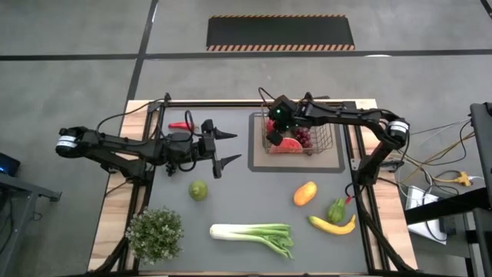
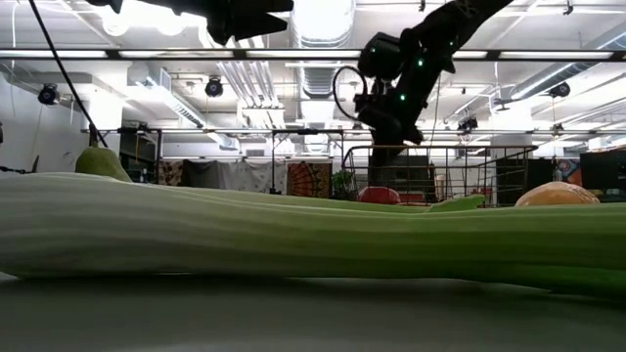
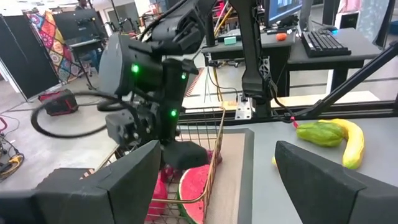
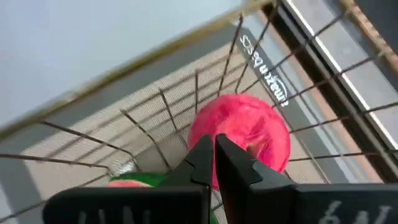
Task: Build produce basket
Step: Put the chili pepper into the wire basket
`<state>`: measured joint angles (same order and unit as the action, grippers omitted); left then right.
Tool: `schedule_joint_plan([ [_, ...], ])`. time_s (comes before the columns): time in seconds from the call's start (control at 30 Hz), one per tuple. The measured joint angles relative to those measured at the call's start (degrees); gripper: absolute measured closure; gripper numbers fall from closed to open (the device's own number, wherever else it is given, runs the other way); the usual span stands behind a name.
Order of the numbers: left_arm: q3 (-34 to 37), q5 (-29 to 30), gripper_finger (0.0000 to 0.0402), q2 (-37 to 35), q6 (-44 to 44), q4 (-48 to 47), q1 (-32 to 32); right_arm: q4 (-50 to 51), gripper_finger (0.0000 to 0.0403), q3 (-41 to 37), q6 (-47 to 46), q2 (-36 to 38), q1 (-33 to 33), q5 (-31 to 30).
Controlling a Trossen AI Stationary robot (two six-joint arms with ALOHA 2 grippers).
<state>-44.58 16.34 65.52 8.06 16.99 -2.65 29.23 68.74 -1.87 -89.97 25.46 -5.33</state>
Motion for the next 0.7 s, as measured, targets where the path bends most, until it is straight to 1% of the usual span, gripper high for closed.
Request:
schedule_joint_plan([
  [0.1,-0.04,0.0,0.0102,0.0,-0.71,-0.09,0.01,1.35,0.0394,0.37,-0.01,1.14,-0.38,0.29],
  [0.2,-0.59,0.34,0.0102,-0.13,-3.59,-0.91,-0.01,2.88,0.0394,0.64,0.22,3.66,-1.18,0.38],
  [0.27,-1.61,0.74,0.0102,-0.69,-5.67,-4.88,0.01,4.18,0.0394,0.64,0.35,6.19,-2.09,0.45],
  [0.37,-4.68,4.06,0.0102,-0.82,-8.78,-13.86,0.08,5.72,0.0394,0.3,0.37,10.36,-4.21,0.6],
  [0.43,-7.46,7.77,0.0102,-0.57,-10.64,-21.86,0.45,6.09,0.0394,-0.18,0.5,13.46,-6.1,0.62],
  [0.5,-10.51,9.83,0.0102,-0.17,-10.97,-30.53,1.35,6.02,0.0394,-0.8,0.58,16.48,-8.4,0.67],
  [0.7,-18.81,9.97,0.0102,3.14,-12.09,-52.73,7.36,5.87,0.0394,-3.36,0.69,24.05,-15.57,0.75],
])
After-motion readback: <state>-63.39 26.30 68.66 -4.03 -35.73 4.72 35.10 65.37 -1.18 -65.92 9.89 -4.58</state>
